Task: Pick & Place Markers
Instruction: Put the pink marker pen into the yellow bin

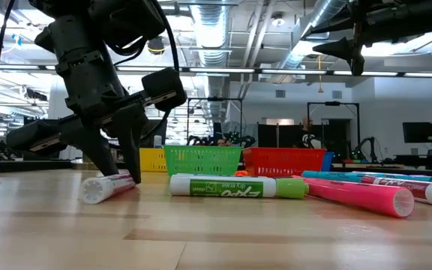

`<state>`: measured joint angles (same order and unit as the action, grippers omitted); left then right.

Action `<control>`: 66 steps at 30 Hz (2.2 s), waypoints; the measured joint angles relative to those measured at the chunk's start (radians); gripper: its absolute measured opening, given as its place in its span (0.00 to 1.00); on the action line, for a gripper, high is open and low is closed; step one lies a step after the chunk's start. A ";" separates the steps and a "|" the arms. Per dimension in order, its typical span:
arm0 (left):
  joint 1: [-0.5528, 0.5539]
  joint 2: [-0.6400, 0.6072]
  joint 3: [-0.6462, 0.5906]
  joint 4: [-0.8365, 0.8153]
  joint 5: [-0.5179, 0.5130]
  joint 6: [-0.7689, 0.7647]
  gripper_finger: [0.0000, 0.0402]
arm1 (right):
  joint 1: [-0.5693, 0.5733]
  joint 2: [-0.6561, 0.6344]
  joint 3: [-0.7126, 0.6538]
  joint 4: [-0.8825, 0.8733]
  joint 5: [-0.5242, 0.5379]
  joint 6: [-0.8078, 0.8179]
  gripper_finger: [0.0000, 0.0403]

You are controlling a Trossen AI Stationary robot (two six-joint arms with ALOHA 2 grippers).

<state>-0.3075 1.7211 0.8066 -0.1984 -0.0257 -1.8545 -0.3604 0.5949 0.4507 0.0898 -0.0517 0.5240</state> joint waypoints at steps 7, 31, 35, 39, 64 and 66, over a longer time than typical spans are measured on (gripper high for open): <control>0.014 -0.071 -0.008 -0.039 -0.016 0.110 0.16 | 0.000 0.000 0.000 0.000 0.000 0.000 0.44; 0.368 -0.694 -0.003 -0.009 -0.312 0.985 0.16 | 0.000 0.000 0.000 0.016 0.000 0.000 0.44; 0.471 -0.706 -0.003 0.021 -0.269 1.104 0.16 | -0.001 0.000 0.000 0.016 0.000 0.000 0.44; 0.584 -0.685 -0.002 0.088 -0.195 1.239 0.16 | -0.001 0.000 0.000 0.016 0.000 0.000 0.44; 1.011 -0.181 0.284 0.105 0.038 2.123 0.16 | -0.002 0.000 0.000 0.015 0.003 0.000 0.44; 1.017 -0.138 0.296 0.098 0.039 2.163 0.16 | -0.003 0.000 0.000 0.015 0.004 0.000 0.44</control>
<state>0.7092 1.5834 1.1031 -0.1004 0.0128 0.3089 -0.3634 0.5949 0.4507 0.1051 -0.0476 0.5240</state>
